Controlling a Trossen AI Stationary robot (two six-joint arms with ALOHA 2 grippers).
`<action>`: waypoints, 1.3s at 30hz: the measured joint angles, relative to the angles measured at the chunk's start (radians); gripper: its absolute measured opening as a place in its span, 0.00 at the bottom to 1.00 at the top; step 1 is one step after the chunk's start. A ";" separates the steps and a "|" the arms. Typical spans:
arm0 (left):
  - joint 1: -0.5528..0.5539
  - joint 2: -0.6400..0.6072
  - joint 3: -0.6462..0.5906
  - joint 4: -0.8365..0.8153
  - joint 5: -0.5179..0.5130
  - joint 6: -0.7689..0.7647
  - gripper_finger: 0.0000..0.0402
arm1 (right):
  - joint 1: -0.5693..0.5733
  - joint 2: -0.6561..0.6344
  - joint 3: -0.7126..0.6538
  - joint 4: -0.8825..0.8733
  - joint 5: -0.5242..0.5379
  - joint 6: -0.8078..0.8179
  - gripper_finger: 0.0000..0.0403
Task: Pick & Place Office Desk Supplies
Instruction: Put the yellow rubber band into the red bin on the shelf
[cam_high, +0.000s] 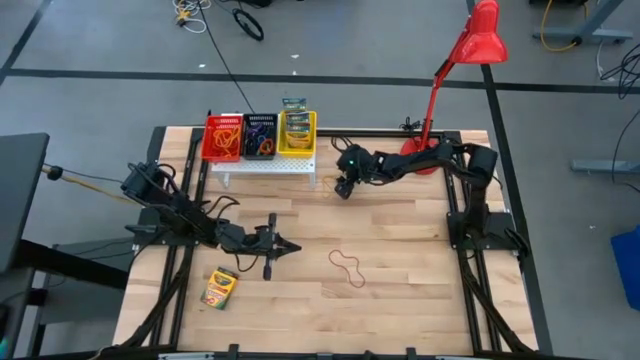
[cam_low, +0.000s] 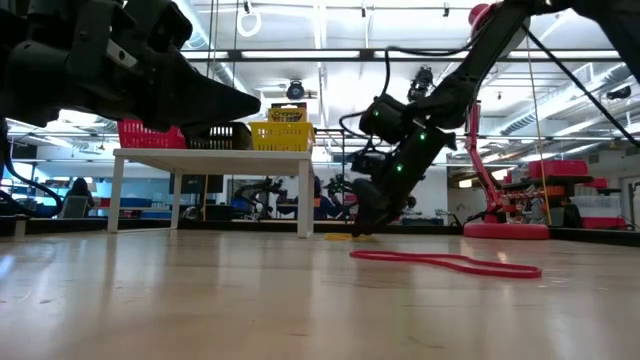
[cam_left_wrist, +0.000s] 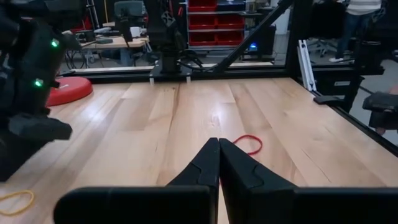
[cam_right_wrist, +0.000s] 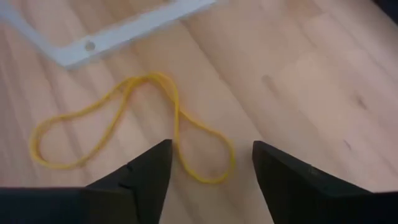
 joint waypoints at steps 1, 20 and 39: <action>0.000 0.000 0.000 -0.002 0.001 0.000 0.02 | 0.000 0.006 0.001 0.013 -0.008 -0.001 0.57; 0.002 0.000 0.001 -0.008 0.056 -0.136 0.02 | 0.151 -0.091 -0.023 -0.088 0.031 -0.039 0.03; 0.039 0.027 0.219 -0.435 -0.111 -0.010 0.41 | 0.624 -0.225 -0.121 0.188 0.246 0.128 0.01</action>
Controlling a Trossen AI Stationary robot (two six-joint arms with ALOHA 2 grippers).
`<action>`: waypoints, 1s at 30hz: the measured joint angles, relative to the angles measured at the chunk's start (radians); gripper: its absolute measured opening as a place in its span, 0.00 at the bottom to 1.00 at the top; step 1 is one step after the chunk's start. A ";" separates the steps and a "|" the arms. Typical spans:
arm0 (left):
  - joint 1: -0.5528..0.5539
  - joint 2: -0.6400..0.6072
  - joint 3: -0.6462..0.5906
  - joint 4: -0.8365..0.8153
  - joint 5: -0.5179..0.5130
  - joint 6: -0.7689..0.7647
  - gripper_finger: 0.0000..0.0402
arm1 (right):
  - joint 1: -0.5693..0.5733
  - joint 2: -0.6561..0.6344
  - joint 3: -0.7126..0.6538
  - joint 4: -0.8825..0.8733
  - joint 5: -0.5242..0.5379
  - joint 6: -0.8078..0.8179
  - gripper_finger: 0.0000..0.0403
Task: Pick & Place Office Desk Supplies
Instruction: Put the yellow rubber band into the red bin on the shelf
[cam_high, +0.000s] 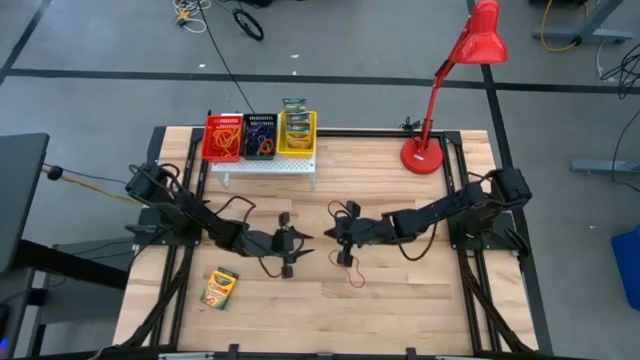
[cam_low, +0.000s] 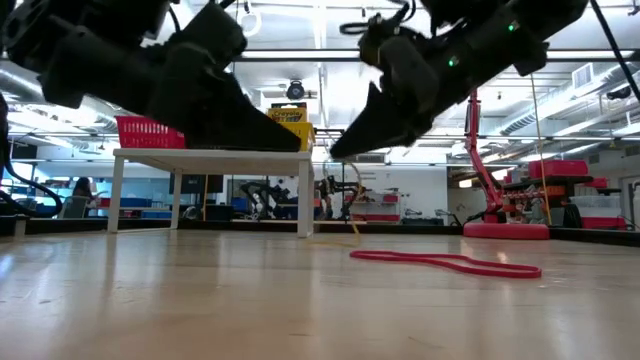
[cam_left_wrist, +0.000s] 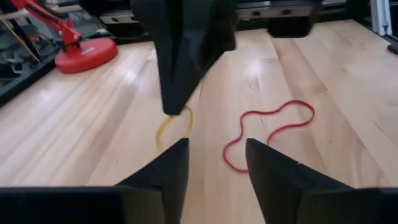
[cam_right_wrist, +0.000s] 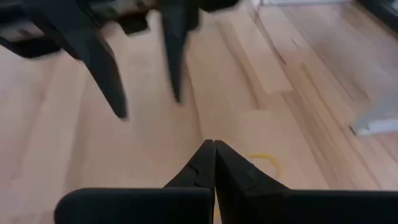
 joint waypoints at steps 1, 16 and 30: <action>0.003 0.009 0.012 0.000 -0.004 0.009 0.43 | 0.012 0.000 0.000 0.012 0.002 -0.007 0.01; 0.037 0.098 0.101 -0.007 0.009 0.029 0.41 | 0.102 0.000 0.000 0.119 0.033 -0.053 0.01; 0.013 -0.124 0.105 -0.357 -0.147 0.011 0.02 | 0.188 -0.073 0.001 0.085 0.169 -0.058 0.20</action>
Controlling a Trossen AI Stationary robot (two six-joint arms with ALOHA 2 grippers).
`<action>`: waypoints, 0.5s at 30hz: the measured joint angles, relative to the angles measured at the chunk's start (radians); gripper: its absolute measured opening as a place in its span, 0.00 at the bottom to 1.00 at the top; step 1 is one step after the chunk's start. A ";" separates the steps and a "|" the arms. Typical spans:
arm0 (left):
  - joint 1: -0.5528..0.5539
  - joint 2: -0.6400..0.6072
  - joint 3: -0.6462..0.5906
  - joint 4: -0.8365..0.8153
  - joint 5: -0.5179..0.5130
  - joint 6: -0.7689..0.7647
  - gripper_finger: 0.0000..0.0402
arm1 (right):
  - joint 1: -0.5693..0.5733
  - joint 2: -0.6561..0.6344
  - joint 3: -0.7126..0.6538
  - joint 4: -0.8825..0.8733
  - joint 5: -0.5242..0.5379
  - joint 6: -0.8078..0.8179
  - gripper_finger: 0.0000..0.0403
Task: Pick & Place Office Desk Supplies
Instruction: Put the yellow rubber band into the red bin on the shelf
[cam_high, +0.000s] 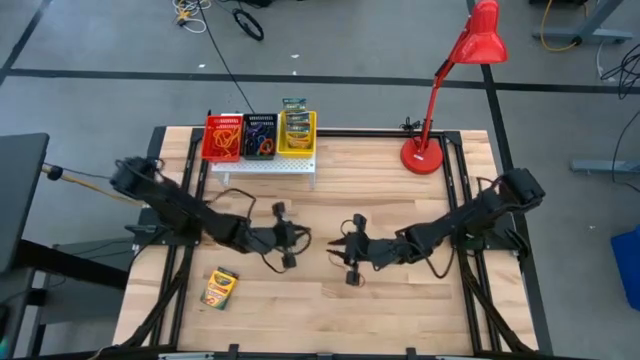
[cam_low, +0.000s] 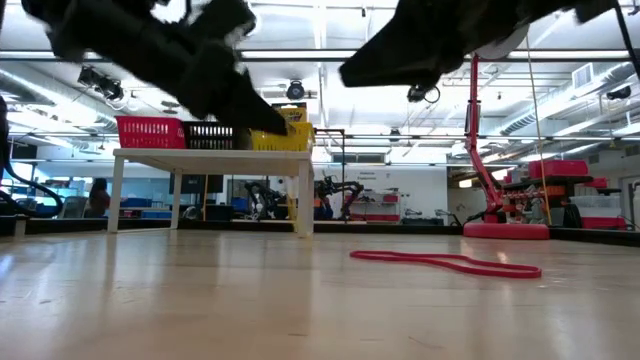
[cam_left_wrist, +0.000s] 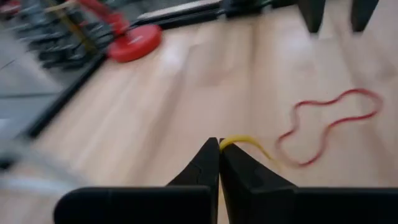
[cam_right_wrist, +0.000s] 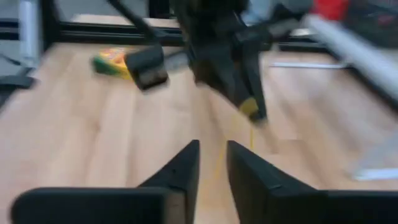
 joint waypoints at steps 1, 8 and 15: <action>-0.001 -0.044 -0.001 -0.062 -0.027 -0.011 0.01 | 0.010 -0.014 0.000 -0.020 0.040 -0.004 0.23; 0.017 -0.365 0.081 -0.553 -0.145 -0.134 0.01 | 0.042 -0.053 0.000 -0.133 0.107 -0.013 0.30; 0.076 -0.491 0.377 -1.127 -0.335 -0.175 0.01 | 0.038 -0.044 0.000 -0.156 0.107 -0.006 0.09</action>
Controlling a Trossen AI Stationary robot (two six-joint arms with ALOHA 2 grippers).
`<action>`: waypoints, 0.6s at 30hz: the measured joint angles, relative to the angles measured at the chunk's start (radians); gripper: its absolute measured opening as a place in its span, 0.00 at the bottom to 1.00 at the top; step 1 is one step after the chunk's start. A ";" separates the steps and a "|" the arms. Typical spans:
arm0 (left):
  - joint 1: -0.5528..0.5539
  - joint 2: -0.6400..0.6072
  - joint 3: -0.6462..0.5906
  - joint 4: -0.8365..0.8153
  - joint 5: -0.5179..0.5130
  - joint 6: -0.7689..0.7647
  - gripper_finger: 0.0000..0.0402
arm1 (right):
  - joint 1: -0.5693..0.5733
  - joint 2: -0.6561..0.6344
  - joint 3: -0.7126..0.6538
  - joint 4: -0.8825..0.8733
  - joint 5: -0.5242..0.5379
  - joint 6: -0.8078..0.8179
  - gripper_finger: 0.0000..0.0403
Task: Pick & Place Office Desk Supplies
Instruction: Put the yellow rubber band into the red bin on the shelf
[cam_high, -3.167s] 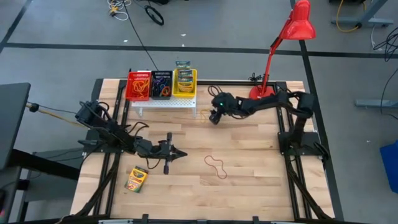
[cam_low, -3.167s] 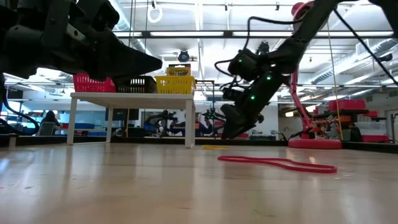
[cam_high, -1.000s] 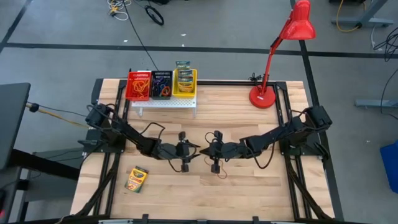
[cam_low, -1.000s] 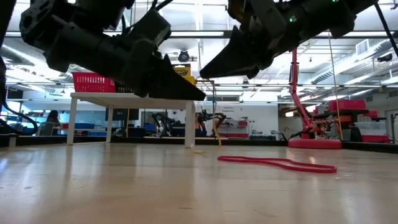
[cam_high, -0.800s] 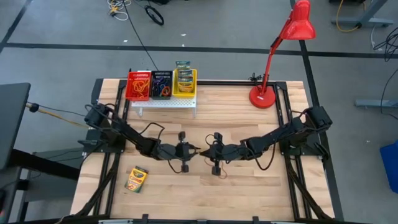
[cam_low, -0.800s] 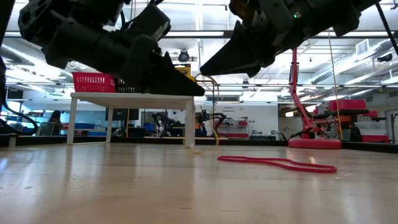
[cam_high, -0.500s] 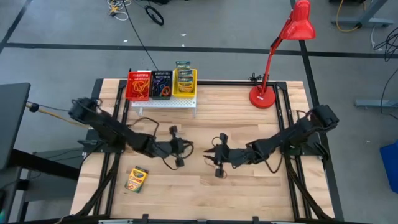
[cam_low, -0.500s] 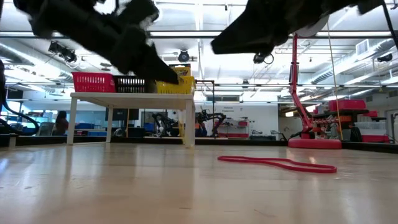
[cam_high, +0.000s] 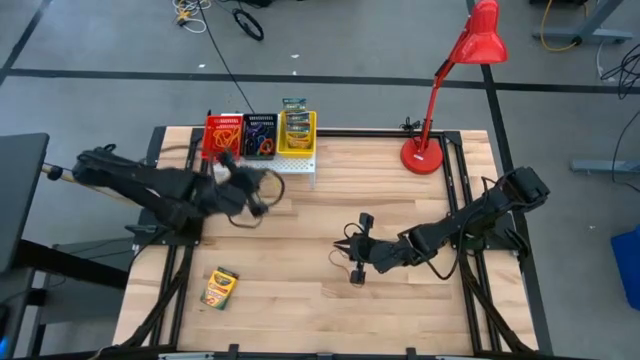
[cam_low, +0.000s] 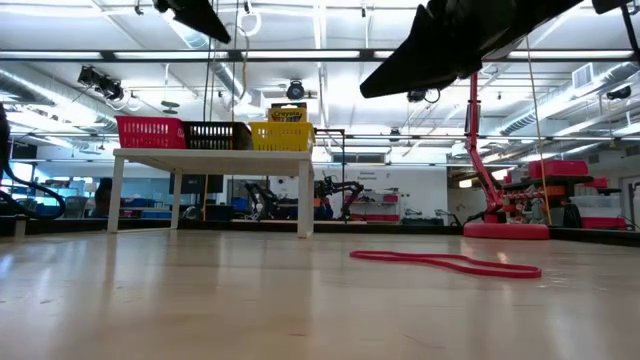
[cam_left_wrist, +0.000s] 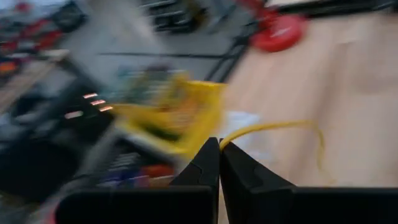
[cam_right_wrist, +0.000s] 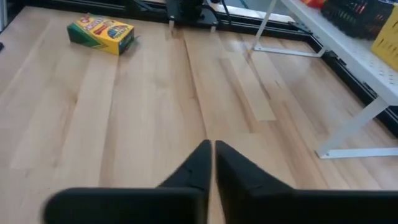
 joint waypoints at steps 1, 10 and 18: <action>0.018 -0.001 0.044 -0.076 -0.029 -0.001 0.01 | 0.000 0.000 0.000 -0.001 0.000 -0.006 0.05; 0.351 -0.001 0.286 -0.510 -0.096 -0.026 0.01 | 0.002 0.000 -0.032 0.006 -0.022 -0.014 0.04; 0.734 0.003 0.289 -0.521 0.097 0.143 0.01 | 0.000 0.000 -0.039 0.008 -0.022 -0.014 0.02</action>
